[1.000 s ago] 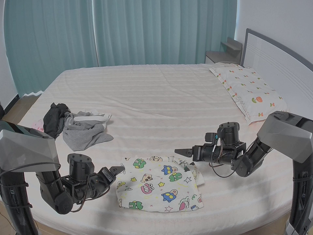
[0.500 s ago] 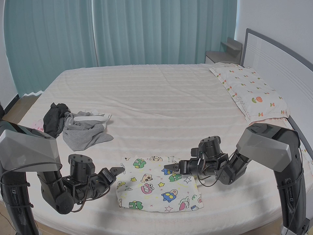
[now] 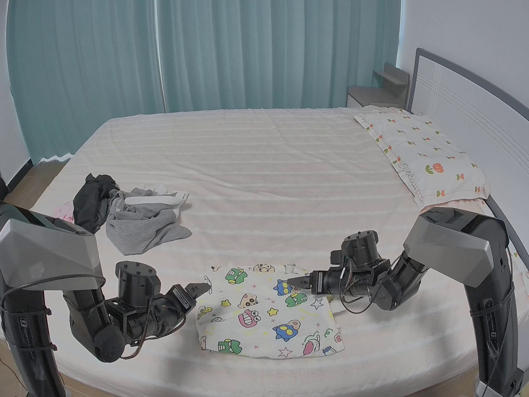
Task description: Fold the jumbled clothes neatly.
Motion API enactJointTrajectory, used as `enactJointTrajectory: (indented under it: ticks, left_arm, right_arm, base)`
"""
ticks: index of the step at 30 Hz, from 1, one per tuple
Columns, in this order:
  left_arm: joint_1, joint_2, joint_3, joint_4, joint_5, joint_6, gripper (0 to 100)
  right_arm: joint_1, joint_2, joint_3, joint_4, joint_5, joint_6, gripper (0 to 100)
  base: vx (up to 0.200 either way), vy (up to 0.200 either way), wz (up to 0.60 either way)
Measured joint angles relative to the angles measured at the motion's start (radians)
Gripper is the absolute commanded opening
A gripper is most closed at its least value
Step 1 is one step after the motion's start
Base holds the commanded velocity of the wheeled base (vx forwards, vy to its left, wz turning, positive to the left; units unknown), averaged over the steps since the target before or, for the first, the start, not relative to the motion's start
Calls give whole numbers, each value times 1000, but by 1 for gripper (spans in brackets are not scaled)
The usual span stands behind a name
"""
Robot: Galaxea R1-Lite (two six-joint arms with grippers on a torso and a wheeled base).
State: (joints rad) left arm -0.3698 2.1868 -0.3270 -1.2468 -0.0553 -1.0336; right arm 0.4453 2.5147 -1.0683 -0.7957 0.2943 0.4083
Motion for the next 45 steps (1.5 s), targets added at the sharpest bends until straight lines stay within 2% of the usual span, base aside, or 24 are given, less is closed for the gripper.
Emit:
enactJointTrajectory:
  ticks: [12, 24, 35, 36, 45]
  left_arm:
    - [-2, 0, -1, 0, 0, 0, 100]
    - [-3, 2, -1, 0, 0, 0, 100]
    - [-3, 3, -1, 0, 0, 0, 100]
    - [-3, 3, -1, 0, 0, 1, 100]
    - [-14, 20, -25, -28, 53, 20, 100]
  right_arm:
    - [11, 6, -13, -1, 1, -10, 0]
    - [-51, -23, -5, -40, -15, 0, 0]
    - [-63, -44, 9, -45, -19, -2, 0]
    - [-63, -53, 18, -45, -19, -2, 100]
    - [-55, -157, 157, -46, -31, 2, 100]
  base:
    - [0, 0, 0]
    - [0, 0, 0]
    - [0, 0, 0]
    - [0, 0, 0]
    - [0, 0, 0]
